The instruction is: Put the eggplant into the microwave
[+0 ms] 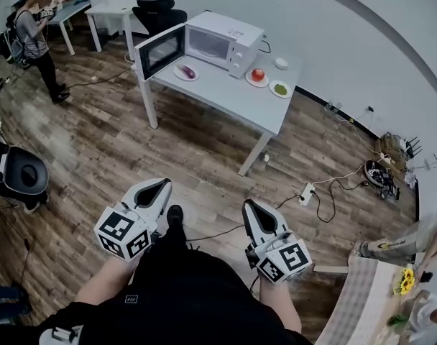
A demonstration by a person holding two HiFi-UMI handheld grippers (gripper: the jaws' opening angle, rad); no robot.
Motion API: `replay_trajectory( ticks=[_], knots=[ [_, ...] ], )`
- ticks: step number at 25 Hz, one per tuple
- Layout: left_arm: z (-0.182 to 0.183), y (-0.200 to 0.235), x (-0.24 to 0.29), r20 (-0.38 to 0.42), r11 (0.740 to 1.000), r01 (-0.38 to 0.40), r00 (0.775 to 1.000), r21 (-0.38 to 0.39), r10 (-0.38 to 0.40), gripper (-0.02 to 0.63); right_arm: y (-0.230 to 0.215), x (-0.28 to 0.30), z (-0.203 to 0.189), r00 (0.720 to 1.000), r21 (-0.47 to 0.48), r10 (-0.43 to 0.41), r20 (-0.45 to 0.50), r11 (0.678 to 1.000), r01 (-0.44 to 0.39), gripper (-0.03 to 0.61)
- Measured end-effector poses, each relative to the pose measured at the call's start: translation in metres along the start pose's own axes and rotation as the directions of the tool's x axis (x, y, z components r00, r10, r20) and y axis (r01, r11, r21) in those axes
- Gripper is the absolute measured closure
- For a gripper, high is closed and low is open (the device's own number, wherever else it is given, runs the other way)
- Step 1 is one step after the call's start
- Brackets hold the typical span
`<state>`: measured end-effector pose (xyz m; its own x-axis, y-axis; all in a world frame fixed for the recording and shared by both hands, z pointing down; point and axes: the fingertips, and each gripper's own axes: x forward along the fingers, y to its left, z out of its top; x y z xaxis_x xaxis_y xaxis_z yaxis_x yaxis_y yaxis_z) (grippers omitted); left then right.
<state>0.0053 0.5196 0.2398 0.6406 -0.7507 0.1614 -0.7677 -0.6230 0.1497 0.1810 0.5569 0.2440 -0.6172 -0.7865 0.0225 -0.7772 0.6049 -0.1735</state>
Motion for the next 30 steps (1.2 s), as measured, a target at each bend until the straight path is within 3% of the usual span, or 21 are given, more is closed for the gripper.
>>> replay_trajectory(
  ticks=[6, 20, 30],
  knots=[
    [0.020, 0.062, 0.041, 0.023, 1.000, -0.026, 0.999, -0.002, 0.026, 0.604, -0.034, 0.076, 0.012, 0.999, 0.007, 0.033, -0.002, 0.999, -0.033, 0.560],
    [0.068, 0.258, 0.122, 0.036, 0.998, -0.062, 0.997, -0.013, 0.063, 0.604, -0.073, 0.306, 0.033, 0.993, 0.017, 0.113, -0.030, 0.993, -0.113, 0.560],
    [0.086, 0.350, 0.159, 0.030, 0.997, -0.077, 0.997, 0.017, 0.077, 0.604, -0.102, 0.395, 0.031, 0.993, 0.040, 0.101, -0.061, 0.994, -0.098, 0.560]
  ],
)
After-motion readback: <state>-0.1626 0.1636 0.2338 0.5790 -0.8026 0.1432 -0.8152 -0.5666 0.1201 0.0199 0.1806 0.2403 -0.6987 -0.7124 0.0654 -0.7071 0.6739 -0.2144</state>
